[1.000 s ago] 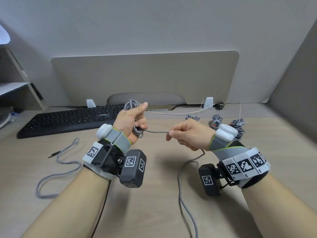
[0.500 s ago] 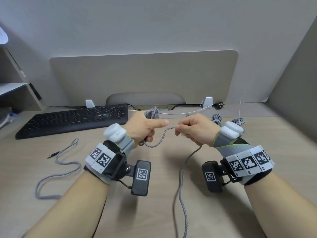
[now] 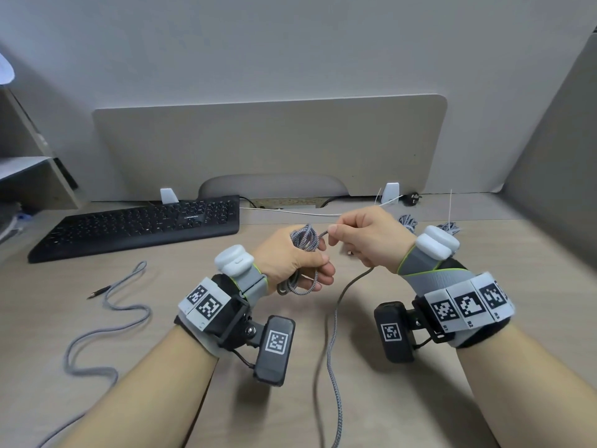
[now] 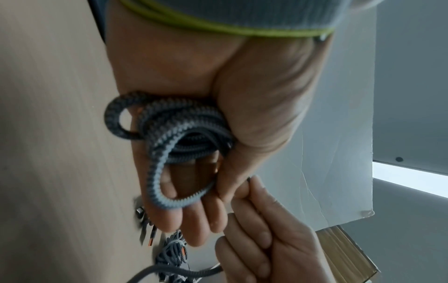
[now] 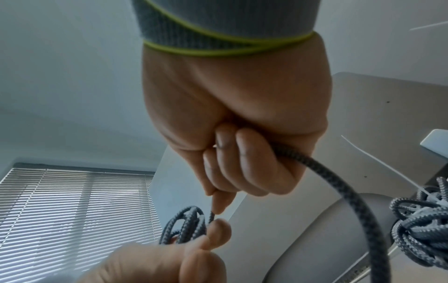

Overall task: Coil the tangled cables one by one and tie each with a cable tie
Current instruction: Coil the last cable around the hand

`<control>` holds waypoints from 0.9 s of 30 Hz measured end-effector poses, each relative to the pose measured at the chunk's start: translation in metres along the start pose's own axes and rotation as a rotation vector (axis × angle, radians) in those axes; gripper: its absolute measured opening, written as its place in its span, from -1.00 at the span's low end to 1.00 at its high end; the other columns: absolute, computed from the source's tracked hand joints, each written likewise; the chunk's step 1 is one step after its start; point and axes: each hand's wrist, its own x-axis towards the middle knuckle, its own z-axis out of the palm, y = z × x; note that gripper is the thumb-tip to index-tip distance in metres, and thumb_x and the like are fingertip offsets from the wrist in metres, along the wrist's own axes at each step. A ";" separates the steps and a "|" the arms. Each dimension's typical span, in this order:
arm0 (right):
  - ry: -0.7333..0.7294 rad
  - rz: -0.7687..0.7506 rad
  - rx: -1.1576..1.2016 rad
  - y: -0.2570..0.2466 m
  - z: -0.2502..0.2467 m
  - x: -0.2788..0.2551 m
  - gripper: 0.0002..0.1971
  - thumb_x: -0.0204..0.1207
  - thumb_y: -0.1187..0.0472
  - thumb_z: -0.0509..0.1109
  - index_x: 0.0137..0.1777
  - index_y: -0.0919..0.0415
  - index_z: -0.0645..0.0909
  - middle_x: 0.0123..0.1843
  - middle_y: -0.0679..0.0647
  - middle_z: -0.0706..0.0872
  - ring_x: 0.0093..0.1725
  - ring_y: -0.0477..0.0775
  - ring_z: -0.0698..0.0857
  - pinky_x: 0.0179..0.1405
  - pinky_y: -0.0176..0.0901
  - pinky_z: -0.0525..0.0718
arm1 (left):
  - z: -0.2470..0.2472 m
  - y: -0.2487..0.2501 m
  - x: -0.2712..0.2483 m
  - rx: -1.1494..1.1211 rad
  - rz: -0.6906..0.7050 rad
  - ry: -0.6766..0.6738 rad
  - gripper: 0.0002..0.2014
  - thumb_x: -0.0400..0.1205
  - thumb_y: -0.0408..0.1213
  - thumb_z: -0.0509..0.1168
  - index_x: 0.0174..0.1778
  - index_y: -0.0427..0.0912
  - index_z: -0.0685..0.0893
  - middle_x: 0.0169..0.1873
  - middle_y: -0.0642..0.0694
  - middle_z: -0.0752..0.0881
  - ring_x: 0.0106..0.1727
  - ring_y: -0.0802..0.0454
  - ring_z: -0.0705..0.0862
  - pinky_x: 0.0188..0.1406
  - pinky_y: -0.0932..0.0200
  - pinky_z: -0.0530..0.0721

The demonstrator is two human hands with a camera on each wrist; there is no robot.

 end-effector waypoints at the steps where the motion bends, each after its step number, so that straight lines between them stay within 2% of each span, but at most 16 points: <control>1: 0.007 0.005 0.015 0.000 0.000 0.000 -0.71 0.65 0.17 0.34 -0.31 0.21 0.65 -0.61 -0.09 0.38 -0.61 -0.03 0.23 -0.62 -0.29 0.20 | 0.001 -0.001 0.000 -0.002 0.004 0.005 -0.85 0.64 -0.59 0.29 -0.08 -0.27 0.50 -0.42 -0.29 0.73 -0.43 -0.19 0.75 -0.43 0.06 0.74; 3: 0.007 0.005 0.036 -0.001 0.000 -0.001 -0.72 0.66 0.17 0.33 -0.29 0.22 0.65 -0.63 -0.12 0.37 -0.62 -0.04 0.22 -0.62 -0.30 0.18 | 0.002 -0.002 0.002 -0.014 0.024 0.036 -0.83 0.64 -0.62 0.24 -0.11 -0.26 0.49 -0.48 -0.26 0.66 -0.52 -0.14 0.66 -0.49 0.08 0.70; 6: -0.017 0.013 0.069 -0.002 0.000 -0.003 -0.74 0.69 0.19 0.29 -0.22 0.27 0.64 -0.65 -0.12 0.33 -0.61 -0.04 0.19 -0.63 -0.34 0.16 | -0.002 -0.003 0.007 -0.031 0.034 0.125 -0.82 0.66 -0.56 0.23 -0.13 -0.19 0.48 -0.60 -0.11 0.48 -0.63 0.02 0.40 -0.58 0.17 0.60; 9: -0.046 0.026 0.093 -0.002 -0.002 -0.004 -0.73 0.71 0.19 0.25 -0.15 0.31 0.64 -0.62 -0.08 0.29 -0.60 -0.03 0.17 -0.64 -0.34 0.17 | -0.017 -0.001 0.012 -0.104 0.049 0.263 -0.76 0.69 -0.54 0.21 -0.20 -0.13 0.43 -0.67 0.02 0.32 -0.69 0.14 0.22 -0.67 0.36 0.35; 11: -0.084 0.022 0.102 -0.002 -0.005 -0.004 -0.73 0.72 0.20 0.23 -0.10 0.35 0.65 -0.59 -0.04 0.26 -0.59 -0.02 0.17 -0.62 -0.31 0.17 | -0.029 0.000 0.014 -0.151 0.068 0.362 -0.73 0.69 -0.54 0.19 -0.21 -0.08 0.39 -0.67 0.06 0.29 -0.69 0.17 0.18 -0.69 0.41 0.23; 15: -0.114 0.013 0.096 -0.002 -0.006 -0.004 -0.74 0.74 0.23 0.20 -0.04 0.38 0.65 -0.57 -0.03 0.25 -0.57 0.00 0.17 -0.62 -0.28 0.19 | -0.046 0.001 0.017 -0.226 0.105 0.479 -0.71 0.69 -0.48 0.21 -0.24 -0.04 0.36 -0.66 0.08 0.26 -0.68 0.17 0.16 -0.70 0.41 0.18; 19: -0.081 -0.015 0.130 -0.006 -0.004 -0.005 -0.76 0.74 0.27 0.17 -0.05 0.36 0.62 -0.56 -0.01 0.25 -0.59 -0.02 0.16 -0.61 -0.30 0.16 | -0.035 0.000 0.015 -0.278 0.065 0.358 -0.75 0.68 -0.20 0.35 -0.24 -0.10 0.43 -0.64 0.06 0.22 -0.66 0.14 0.20 -0.67 0.35 0.25; 21: -0.069 -0.032 0.135 -0.006 -0.003 -0.005 -0.77 0.74 0.27 0.17 -0.03 0.38 0.60 -0.55 0.02 0.25 -0.58 -0.02 0.16 -0.60 -0.29 0.15 | -0.024 0.000 0.015 -0.284 0.046 0.295 -0.70 0.66 -0.07 0.37 -0.24 -0.15 0.47 -0.64 0.05 0.22 -0.65 0.12 0.23 -0.64 0.31 0.30; 25: -0.096 -0.045 0.125 -0.004 0.003 -0.005 -0.78 0.70 0.26 0.25 -0.01 0.40 0.65 -0.55 -0.01 0.29 -0.55 0.00 0.17 -0.59 -0.29 0.15 | -0.013 0.000 0.015 -0.289 0.064 0.271 -0.56 0.46 0.14 0.44 -0.17 -0.17 0.48 -0.60 0.02 0.27 -0.60 0.08 0.32 -0.56 0.24 0.41; 27: -0.120 -0.057 0.097 -0.004 0.008 -0.006 -0.79 0.68 0.24 0.29 -0.04 0.31 0.72 -0.58 -0.06 0.32 -0.58 -0.01 0.19 -0.61 -0.31 0.17 | -0.010 -0.002 0.015 -0.274 0.066 0.259 -0.50 0.41 0.21 0.47 -0.19 -0.15 0.48 -0.58 0.00 0.30 -0.58 0.08 0.36 -0.54 0.22 0.46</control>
